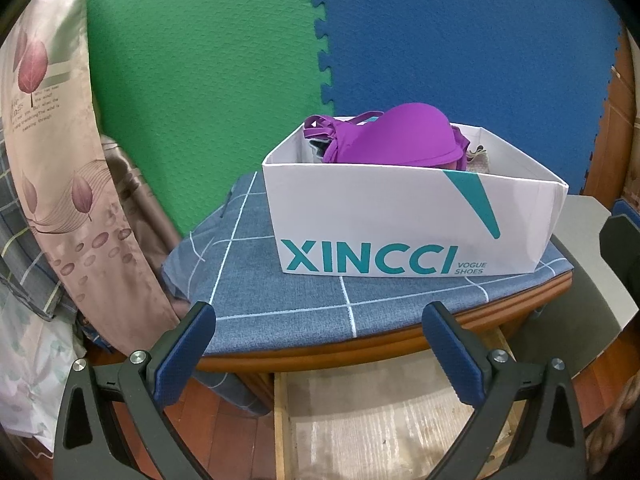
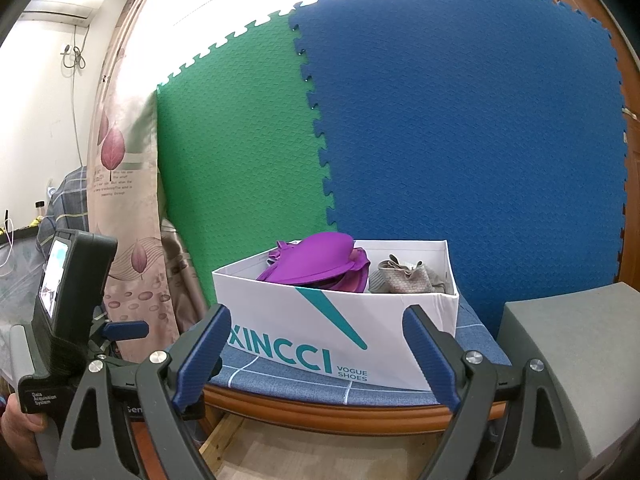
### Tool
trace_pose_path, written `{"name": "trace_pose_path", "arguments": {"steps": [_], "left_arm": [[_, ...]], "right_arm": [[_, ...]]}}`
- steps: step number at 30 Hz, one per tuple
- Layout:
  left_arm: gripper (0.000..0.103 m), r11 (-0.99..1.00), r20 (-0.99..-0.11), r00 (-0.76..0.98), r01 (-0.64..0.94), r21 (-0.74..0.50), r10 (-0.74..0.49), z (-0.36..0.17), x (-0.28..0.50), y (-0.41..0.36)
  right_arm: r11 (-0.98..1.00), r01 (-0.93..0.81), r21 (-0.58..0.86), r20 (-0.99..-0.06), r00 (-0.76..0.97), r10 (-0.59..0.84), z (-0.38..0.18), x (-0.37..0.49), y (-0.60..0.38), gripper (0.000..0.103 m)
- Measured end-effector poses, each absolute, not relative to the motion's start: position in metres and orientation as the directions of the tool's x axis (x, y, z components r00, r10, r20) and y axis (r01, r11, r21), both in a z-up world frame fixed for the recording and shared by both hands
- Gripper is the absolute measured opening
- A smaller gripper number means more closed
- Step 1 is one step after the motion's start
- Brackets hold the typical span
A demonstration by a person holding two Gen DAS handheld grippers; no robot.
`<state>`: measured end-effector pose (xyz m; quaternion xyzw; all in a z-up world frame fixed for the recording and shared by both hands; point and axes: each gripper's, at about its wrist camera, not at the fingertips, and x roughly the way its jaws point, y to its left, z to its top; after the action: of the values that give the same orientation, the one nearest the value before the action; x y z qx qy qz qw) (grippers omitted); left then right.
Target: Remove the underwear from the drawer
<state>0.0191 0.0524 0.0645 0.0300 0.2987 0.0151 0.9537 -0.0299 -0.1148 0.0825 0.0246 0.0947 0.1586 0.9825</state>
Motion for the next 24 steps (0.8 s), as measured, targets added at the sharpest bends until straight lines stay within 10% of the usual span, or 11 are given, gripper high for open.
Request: {"name": "trace_pose_path", "arguments": {"steps": [24], "left_arm": [[0.103,0.997,-0.568,0.821,-0.014,0.075,0.054,0.0648,0.0182,0.0509]], "right_arm": [[0.953,-0.291,0.08,-0.181,0.936,0.301,0.0848,-0.0271,-0.1139,0.09]]}}
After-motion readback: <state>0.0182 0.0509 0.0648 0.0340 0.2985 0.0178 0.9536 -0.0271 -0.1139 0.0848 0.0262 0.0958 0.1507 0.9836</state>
